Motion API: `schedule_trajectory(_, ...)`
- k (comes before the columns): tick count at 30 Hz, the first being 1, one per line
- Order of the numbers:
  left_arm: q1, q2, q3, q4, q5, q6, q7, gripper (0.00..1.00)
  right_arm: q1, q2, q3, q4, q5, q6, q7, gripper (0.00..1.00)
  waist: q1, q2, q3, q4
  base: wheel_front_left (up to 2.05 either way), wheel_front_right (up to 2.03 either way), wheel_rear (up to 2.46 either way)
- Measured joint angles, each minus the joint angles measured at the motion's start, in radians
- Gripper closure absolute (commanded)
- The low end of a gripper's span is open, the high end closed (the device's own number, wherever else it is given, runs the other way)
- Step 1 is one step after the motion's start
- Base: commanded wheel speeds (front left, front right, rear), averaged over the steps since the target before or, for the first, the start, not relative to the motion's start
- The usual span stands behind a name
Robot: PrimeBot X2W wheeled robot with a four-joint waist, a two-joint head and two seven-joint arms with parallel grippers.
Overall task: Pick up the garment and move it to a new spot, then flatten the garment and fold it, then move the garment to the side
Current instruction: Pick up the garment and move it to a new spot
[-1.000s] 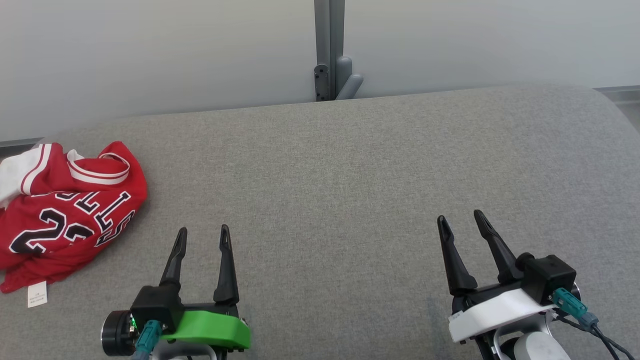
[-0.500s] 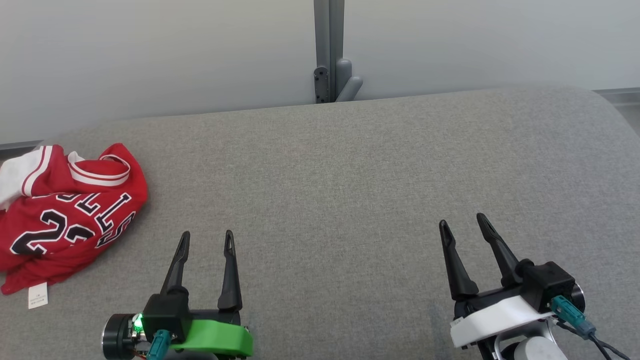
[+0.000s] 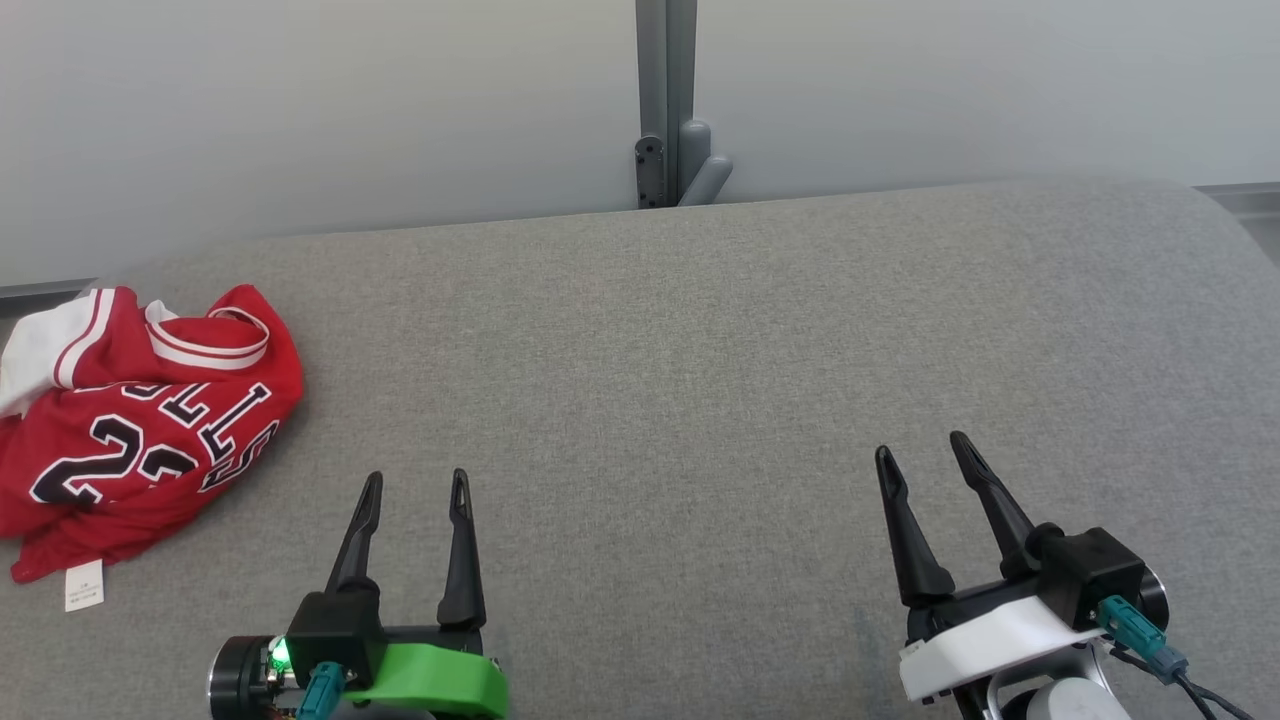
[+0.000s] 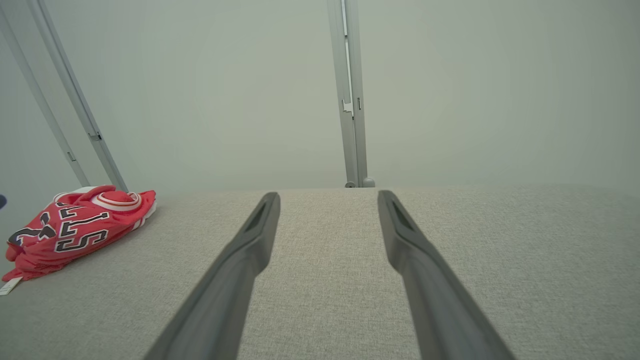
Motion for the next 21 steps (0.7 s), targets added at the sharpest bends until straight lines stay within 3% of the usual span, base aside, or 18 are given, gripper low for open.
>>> schedule_trajectory(9,0.011,0.0,-0.004,-0.002,-0.012,0.01,0.0,0.0,0.015,-0.001,-0.003,-0.003,-0.004,0.0,0.0,0.0,0.0,0.0,0.001,0.04,0.0,0.0,0.0)
schedule_trajectory(21,0.021,0.001,0.013,-0.015,-0.015,0.02,0.0,0.0,0.022,-0.001,-0.019,-0.003,-0.002,0.0,0.0,0.0,0.0,0.0,0.005,0.162,0.0,0.0,0.0)
